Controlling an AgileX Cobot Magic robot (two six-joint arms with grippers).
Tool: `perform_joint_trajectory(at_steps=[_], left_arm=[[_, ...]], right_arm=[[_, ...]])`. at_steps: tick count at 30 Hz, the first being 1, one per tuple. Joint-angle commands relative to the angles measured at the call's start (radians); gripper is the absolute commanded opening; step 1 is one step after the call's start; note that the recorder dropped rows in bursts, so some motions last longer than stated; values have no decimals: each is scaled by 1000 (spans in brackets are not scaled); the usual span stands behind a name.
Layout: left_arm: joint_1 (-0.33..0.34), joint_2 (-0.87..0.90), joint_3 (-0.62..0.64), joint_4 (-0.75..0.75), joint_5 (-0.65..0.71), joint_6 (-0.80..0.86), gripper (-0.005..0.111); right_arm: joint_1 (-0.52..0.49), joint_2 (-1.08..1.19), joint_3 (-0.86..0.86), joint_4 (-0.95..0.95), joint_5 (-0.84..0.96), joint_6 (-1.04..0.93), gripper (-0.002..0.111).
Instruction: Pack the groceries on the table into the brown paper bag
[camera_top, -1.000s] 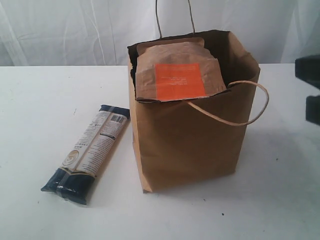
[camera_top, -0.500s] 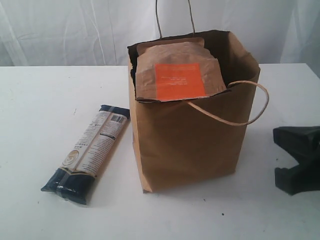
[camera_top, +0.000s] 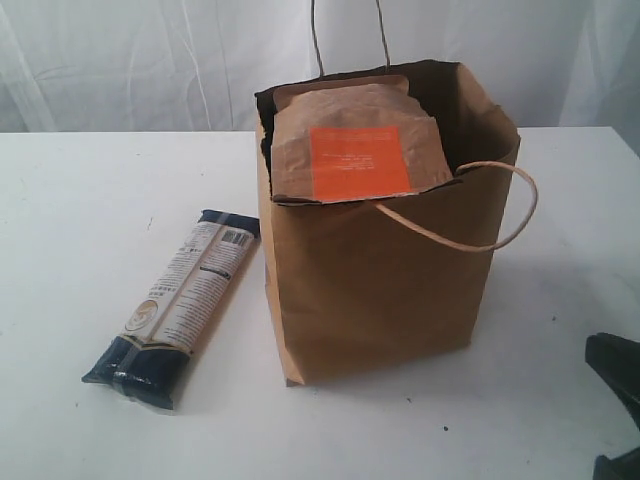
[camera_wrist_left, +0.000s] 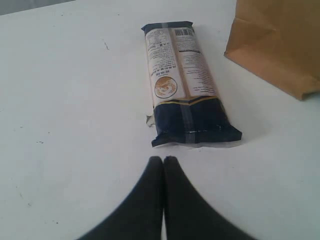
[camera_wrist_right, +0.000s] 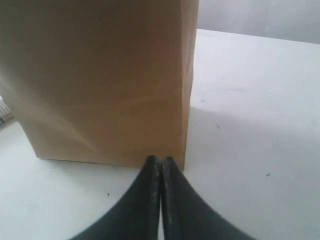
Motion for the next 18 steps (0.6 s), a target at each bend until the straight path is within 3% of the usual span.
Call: perform_joint_trajectory(at_steps=[1,18], left_arm=[[1,-4,3,-4,3,0,0],[1,-4,3,-4,3,0,0]], right_arm=[[-57,-75,45,1,-16,5,0],[-152,-327,125,3,149,5,0]])
